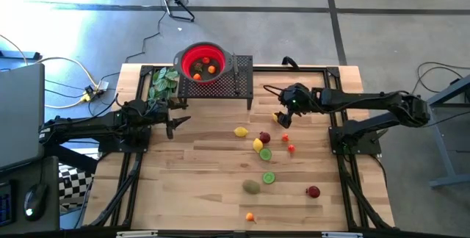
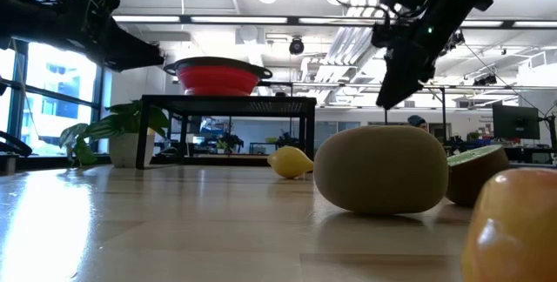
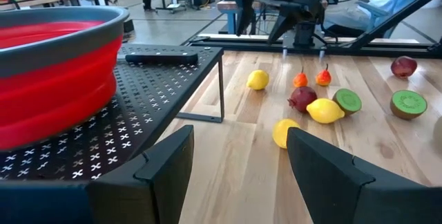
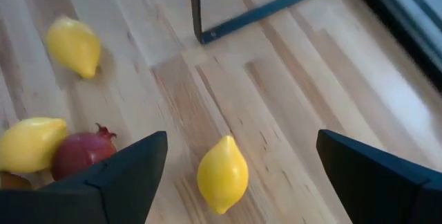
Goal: Pick & Place Fruit
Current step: Put the yellow lemon into the red strainer bowl on the shelf
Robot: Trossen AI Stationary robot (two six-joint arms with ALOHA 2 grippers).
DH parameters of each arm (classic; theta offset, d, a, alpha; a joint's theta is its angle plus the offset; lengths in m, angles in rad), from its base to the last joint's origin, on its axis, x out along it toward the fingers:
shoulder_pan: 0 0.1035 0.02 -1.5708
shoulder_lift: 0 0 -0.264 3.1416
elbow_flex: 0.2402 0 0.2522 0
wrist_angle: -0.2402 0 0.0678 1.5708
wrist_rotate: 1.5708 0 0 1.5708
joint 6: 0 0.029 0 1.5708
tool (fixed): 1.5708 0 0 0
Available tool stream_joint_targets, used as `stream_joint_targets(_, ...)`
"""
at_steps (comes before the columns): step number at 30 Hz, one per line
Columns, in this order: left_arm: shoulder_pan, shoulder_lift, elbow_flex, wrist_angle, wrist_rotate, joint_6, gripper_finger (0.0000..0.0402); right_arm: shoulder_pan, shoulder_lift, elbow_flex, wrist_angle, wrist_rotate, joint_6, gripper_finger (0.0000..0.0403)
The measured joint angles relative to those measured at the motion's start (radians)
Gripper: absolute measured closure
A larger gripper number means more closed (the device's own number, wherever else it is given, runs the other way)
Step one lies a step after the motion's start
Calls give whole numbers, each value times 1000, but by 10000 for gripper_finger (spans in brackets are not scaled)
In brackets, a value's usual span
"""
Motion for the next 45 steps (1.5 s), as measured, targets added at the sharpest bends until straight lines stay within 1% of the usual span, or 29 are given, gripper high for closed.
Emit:
stream_joint_targets(3,0,0,0,0,-1,0,174,-2,40,-22,10,20,3,38)
stream_joint_targets(7,0,0,0,0,-1,0,174,-1,121,-31,25,21,-2,39)
stream_joint_targets(13,0,0,0,0,-2,0,174,-1,216,-31,29,-8,-6,39)
stream_joint_targets(18,0,0,0,0,-4,0,174,-1,285,-31,36,-8,-7,39)
stream_joint_targets(21,0,0,0,0,-4,0,174,-1,329,-31,67,-12,-25,39)
stream_joint_targets(24,0,0,0,0,-4,0,174,-2,369,-30,101,-42,-33,39)
stream_joint_targets(27,0,0,0,0,-4,0,174,-6,386,-28,112,-61,-34,39)
stream_joint_targets(45,0,0,0,0,-3,0,174,-7,386,-28,107,-73,-33,39)
